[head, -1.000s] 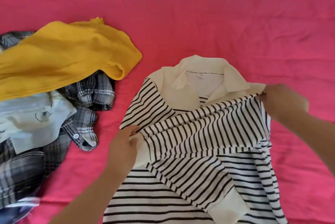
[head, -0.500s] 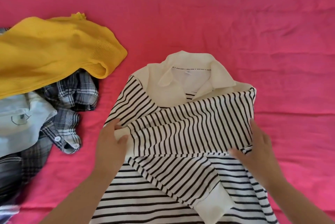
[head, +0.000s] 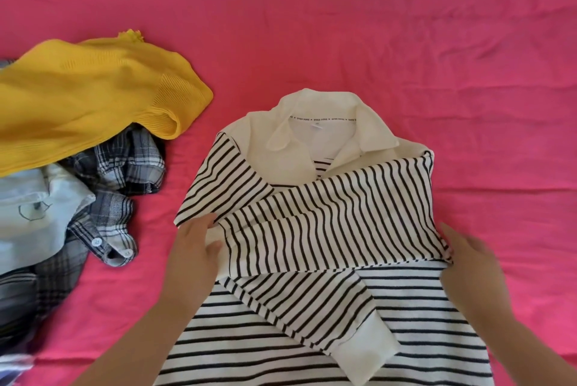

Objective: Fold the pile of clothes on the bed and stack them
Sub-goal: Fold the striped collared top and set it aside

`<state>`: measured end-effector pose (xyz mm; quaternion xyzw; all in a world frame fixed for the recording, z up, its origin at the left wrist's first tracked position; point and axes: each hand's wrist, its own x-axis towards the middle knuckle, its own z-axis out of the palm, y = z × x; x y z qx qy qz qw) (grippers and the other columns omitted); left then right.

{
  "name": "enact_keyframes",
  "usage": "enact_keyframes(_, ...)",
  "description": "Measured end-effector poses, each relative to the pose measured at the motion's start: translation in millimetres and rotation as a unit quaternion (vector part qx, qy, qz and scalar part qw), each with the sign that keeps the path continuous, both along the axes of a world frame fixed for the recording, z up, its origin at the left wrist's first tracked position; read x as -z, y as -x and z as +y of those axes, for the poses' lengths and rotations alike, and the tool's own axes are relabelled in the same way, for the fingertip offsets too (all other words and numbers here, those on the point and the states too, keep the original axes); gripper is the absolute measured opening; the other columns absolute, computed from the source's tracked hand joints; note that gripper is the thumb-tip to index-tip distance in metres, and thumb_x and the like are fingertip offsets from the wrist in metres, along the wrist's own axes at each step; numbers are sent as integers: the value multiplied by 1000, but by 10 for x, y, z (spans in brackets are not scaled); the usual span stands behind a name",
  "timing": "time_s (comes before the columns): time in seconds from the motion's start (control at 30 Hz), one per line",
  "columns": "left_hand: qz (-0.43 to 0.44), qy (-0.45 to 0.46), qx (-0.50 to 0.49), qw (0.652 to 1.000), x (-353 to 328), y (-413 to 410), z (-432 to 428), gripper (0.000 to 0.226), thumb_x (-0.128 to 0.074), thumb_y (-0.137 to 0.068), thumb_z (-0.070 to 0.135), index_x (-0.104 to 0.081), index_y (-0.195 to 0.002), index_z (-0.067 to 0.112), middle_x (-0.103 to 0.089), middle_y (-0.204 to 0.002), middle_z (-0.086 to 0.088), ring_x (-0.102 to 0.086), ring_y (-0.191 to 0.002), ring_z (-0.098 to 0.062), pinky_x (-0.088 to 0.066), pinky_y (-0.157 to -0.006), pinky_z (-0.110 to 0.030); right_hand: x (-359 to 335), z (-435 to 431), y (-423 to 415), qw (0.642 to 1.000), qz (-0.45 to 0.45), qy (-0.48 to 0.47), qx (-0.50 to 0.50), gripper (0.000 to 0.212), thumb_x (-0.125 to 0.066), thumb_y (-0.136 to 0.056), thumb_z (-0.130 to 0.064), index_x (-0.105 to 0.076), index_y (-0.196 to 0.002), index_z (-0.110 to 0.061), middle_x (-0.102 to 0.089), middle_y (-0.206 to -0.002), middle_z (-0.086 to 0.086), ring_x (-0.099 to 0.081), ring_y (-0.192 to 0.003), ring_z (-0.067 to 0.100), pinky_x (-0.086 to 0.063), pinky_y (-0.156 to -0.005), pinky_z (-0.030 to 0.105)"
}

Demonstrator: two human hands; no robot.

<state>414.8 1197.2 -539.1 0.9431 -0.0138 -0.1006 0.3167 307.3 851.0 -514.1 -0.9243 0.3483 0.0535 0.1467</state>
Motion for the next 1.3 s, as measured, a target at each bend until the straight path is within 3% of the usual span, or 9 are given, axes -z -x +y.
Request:
enact_keyframes(0.13,-9,-15,40,999,12,8,-4,46,-58,-85,-2,-51,-129,10,-50,-128,-6,-43,-120,-17,-27,-96,-17,-84,234,-415,980,-120,46,-150,66,-46,-58,18,-59,-119,-2,-61,-114,21,-55,-105,40,-45,-90,48)
enact_keyframes(0.27,-20,0,84,996,63,50,-7,45,-58,-80,-12,-59,-120,9,-49,-117,3,-48,-108,-10,-32,-91,-15,42,541,-970,936,-85,69,-336,52,-54,-82,-1,-49,-133,-14,-52,-134,11,-44,-129,33,-32,-107,49)
enact_keyframes(0.33,-22,4,104,994,86,80,38,44,-61,-76,-15,-65,-113,10,-48,-110,7,-50,-99,-5,-38,-83,-16,88,612,-1143,941,-7,37,-337,47,-39,-96,-15,-34,-142,-21,-44,-142,2,-29,-139,24,-12,-116,46)
enact_keyframes(0.4,-37,-30,111,993,87,85,75,43,-68,-70,-14,-67,-107,9,-54,-107,4,-57,-93,-14,-44,-75,-22,129,586,-1216,938,70,52,-334,38,-31,-99,-22,-41,-135,-23,-55,-127,1,-39,-130,22,-4,-116,43)
enact_keyframes(0.57,-189,-140,157,959,-41,-36,-351,37,-50,-82,21,-57,-118,18,-61,-122,-6,-50,-114,-23,-48,-86,-48,137,625,-1254,943,22,77,-323,32,-32,-99,-24,-55,-121,-24,-62,-109,0,-51,-114,22,-13,-114,44)
enact_keyframes(0.7,-157,-153,240,946,69,-149,-965,48,-33,-88,35,-55,-128,20,-56,-133,-6,-54,-121,-26,-42,-97,-49,214,757,-1365,936,-61,30,-344,30,-46,-89,-7,-60,-113,-18,-69,-94,1,-62,-91,25,-36,-93,35)
enact_keyframes(0.87,-108,-207,276,932,512,-97,-1097,52,-22,-96,46,-46,-136,23,-50,-139,-5,-46,-129,-28,-33,-108,-49,240,847,-1430,942,-19,-6,-335,25,-39,-94,-16,-47,-118,-18,-64,-87,2,-60,-78,23,-44,-68,32)
enact_keyframes(1.2,-120,-186,277,935,725,-41,-1038,56,-10,-98,49,-28,-144,22,-35,-149,-2,-22,-140,-24,-15,-109,-47,291,900,-1540,961,43,-53,-267,33,-54,-88,-42,-42,-109,-20,-50,-91,-3,-52,-76,18,-36,-55,29)
enact_keyframes(1.3,-122,-185,279,934,719,-39,-1036,55,-13,-98,49,-31,-143,23,-34,-150,-2,-25,-141,-25,-15,-110,-47,304,966,-1610,963,60,-32,-262,26,-55,-87,-27,-42,-105,-13,-52,-76,0,-54,-70,21,-36,-52,29)
